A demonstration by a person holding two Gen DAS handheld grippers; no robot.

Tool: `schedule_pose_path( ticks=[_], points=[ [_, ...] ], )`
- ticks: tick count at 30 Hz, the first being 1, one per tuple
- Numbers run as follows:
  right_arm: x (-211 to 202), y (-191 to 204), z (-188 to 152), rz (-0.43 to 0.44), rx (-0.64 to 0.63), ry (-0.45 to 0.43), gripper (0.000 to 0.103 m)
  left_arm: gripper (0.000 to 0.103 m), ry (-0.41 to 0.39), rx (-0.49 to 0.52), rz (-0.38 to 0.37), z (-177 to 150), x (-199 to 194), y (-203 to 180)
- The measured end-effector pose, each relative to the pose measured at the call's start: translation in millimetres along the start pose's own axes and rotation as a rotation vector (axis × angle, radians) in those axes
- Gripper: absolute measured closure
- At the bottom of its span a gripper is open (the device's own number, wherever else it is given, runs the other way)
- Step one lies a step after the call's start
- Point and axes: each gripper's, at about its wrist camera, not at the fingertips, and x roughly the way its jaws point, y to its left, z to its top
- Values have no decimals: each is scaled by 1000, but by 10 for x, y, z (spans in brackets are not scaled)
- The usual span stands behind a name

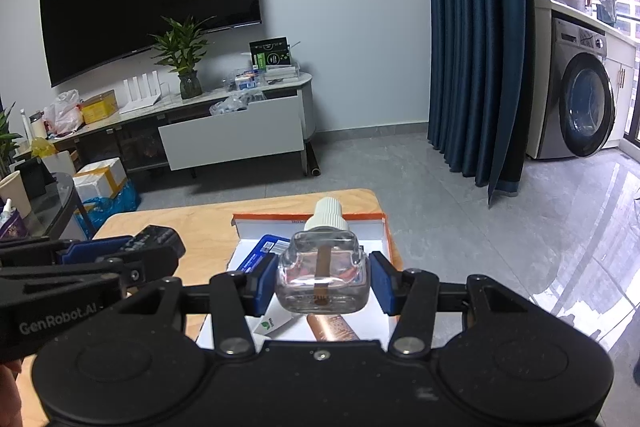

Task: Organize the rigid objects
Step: 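Hold the black charger and glass bottle above the white box with both tools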

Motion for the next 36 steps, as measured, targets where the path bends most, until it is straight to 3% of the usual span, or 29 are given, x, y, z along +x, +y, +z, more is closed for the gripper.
schedule_pose_path(
  ticks=[22,36],
  points=[
    [48,2,-26,-49,-63,52,43,66,18,7,9,-81,23,-41],
    [115,47,-59,-18,-74,75,43,66,33,6,15,-131,38,-37]
  ],
)
